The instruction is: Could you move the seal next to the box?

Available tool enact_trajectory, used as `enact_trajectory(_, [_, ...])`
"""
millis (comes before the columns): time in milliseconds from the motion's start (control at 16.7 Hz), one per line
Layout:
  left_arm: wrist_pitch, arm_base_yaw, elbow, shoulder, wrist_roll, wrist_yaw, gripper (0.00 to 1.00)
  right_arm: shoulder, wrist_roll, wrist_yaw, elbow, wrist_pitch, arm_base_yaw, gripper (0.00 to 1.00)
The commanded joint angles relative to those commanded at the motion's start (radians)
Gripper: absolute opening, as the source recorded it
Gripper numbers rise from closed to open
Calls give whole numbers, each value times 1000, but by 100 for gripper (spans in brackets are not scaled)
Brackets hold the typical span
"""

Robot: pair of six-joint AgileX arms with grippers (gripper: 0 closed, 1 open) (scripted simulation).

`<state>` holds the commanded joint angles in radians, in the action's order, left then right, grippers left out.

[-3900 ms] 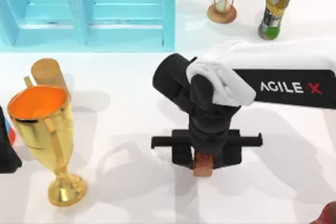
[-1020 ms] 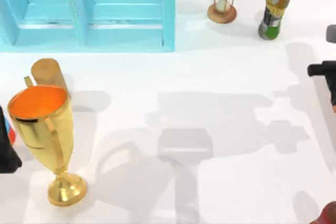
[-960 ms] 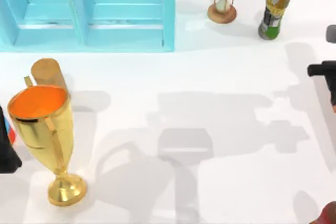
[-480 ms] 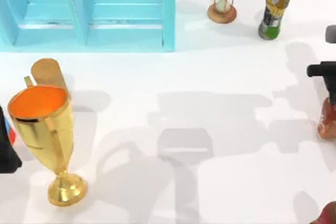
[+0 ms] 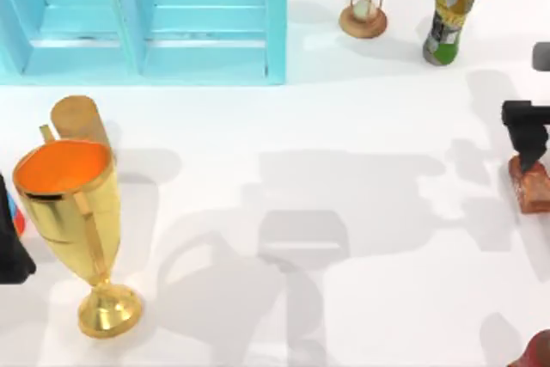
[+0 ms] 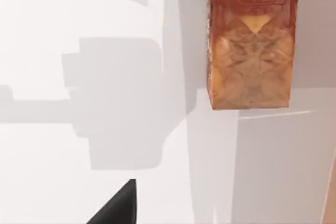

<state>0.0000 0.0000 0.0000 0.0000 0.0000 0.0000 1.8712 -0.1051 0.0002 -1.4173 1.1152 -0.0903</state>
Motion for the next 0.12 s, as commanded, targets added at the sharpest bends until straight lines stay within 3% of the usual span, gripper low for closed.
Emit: enact_trajectory(120, [0, 0, 0, 0, 0, 0, 100, 0, 0, 0, 0, 0, 0, 100])
